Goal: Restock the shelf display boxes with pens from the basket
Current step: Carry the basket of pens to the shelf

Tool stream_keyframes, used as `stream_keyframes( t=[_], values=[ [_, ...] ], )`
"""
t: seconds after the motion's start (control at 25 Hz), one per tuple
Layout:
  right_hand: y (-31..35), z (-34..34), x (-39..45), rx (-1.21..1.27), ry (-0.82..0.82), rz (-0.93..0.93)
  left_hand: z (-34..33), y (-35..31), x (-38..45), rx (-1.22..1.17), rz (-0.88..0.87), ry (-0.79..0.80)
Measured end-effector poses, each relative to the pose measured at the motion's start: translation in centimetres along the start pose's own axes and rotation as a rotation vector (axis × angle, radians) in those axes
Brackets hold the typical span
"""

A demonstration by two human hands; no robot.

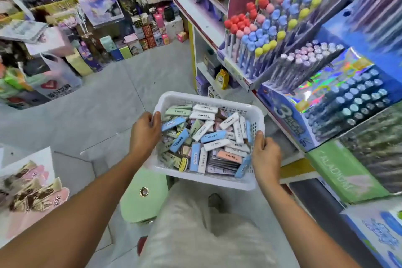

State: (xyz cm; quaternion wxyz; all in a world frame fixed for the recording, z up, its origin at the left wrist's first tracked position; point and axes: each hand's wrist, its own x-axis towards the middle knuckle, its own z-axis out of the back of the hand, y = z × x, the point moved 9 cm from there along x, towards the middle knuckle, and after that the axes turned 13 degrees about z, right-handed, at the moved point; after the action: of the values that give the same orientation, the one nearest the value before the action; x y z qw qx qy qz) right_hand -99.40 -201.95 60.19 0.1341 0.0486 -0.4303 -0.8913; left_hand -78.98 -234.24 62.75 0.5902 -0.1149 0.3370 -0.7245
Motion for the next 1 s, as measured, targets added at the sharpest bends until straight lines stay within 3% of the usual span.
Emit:
stream_keyframes(
  t=[0.36, 0.56, 0.72, 1.0],
  values=[
    [-1.0, -8.4, 6.4, 0.048, -0.050, -0.173, -4.5, -4.2, 13.0, 0.059, -0.035, 0.098],
    [-5.4, -15.4, 8.8, 0.025, -0.154, -0.344, -13.2, -6.2, 22.5, 0.171, -0.170, 0.228],
    [-7.8, -19.8, 9.8, -0.029, -0.333, -0.485, -21.5, -8.4, 28.5, 0.201, -0.304, 0.387],
    [-14.0, -24.9, 4.5, -0.129, -0.507, -0.732, -32.8, -6.2, 30.9, 0.251, -0.503, 0.580]
  ],
)
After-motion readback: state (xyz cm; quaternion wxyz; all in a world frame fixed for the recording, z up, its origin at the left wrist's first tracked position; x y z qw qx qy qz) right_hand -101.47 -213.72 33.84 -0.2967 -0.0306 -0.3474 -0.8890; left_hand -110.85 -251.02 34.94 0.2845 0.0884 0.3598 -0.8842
